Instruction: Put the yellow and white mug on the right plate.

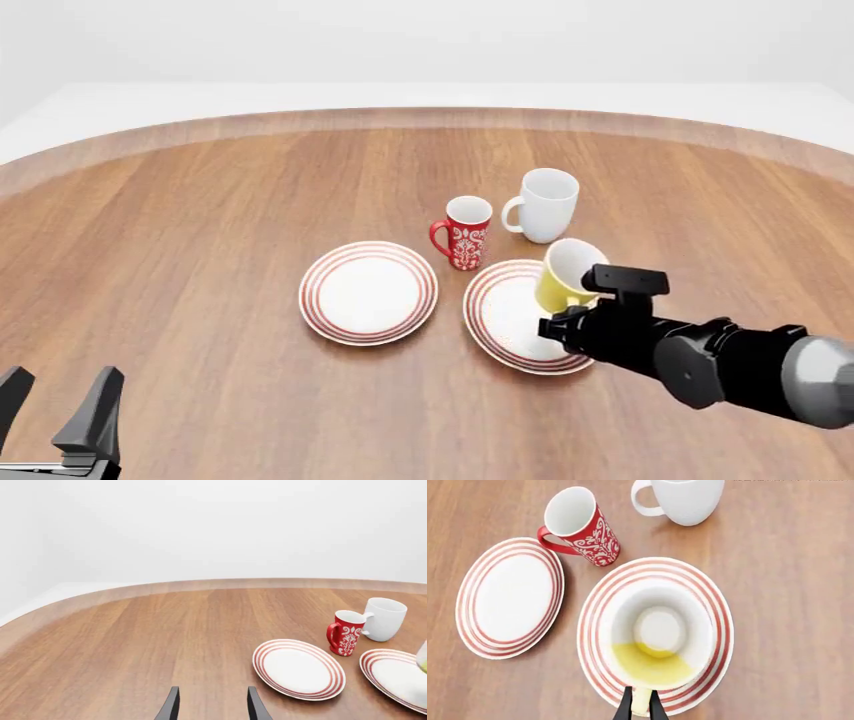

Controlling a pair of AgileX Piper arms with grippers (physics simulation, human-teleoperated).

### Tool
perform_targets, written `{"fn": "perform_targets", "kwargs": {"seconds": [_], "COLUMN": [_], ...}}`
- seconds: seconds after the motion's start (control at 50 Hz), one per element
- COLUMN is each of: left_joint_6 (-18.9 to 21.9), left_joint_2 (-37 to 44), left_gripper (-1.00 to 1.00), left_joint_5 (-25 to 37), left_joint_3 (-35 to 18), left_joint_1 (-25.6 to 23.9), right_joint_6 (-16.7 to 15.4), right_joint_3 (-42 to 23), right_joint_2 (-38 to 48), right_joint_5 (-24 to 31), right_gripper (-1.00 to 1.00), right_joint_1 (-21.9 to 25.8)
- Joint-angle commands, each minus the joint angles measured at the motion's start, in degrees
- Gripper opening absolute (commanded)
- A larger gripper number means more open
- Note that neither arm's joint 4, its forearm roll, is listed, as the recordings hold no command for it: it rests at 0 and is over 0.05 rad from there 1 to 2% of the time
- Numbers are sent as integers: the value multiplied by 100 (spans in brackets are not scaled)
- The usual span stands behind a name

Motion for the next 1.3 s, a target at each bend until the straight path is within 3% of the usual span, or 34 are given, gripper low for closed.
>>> {"fn": "perform_targets", "kwargs": {"seconds": [0.02,0.46,0.48,0.7,0.84,0.92,1.0,1.14,1.26,1.3], "left_joint_6": [0,0,0,0,0,0,0,0,0,0], "left_joint_2": [0,0,0,0,0,0,0,0,0,0], "left_gripper": [100,100,100,100,100,100,100,100,100,100], "left_joint_5": [0,0,0,0,0,0,0,0,0,0], "left_joint_3": [0,0,0,0,0,0,0,0,0,0], "left_joint_1": [0,0,0,0,0,0,0,0,0,0], "right_joint_6": [45,161,158,101,-168,-93,-102,-212,-446,-600], "right_joint_3": [-149,4,-9,-76,-602,-617,-861,-1207,-1822,-2454], "right_joint_2": [123,356,347,229,-629,-934,-1605,-2299,-3042,-3204], "right_joint_5": [-30,-315,-291,-145,784,966,1670,2332,3012,3351], "right_gripper": [-100,-100,100,100,100,100,100,100,100,100], "right_joint_1": [15,136,128,41,90,210,305,323,346,345]}}
